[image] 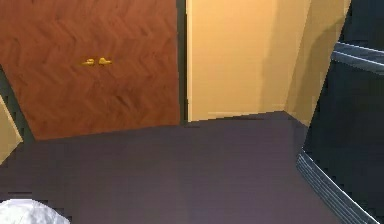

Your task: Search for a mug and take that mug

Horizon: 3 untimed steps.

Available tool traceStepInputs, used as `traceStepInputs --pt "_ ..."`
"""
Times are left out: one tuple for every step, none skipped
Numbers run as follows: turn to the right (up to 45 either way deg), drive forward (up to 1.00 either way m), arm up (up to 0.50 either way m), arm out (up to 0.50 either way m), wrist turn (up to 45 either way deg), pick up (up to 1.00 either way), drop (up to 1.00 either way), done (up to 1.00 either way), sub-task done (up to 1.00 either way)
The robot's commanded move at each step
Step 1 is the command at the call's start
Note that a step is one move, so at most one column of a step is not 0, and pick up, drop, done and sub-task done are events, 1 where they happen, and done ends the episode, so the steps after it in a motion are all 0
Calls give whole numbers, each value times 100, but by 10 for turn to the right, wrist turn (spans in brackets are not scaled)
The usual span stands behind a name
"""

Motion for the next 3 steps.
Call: traceStepInputs --pt "240 0 0 0 0 0 0 0 0" --pt "0 20 0 0 0 0 0 0 0" --pt "330 0 0 0 0 0 0 0 0"
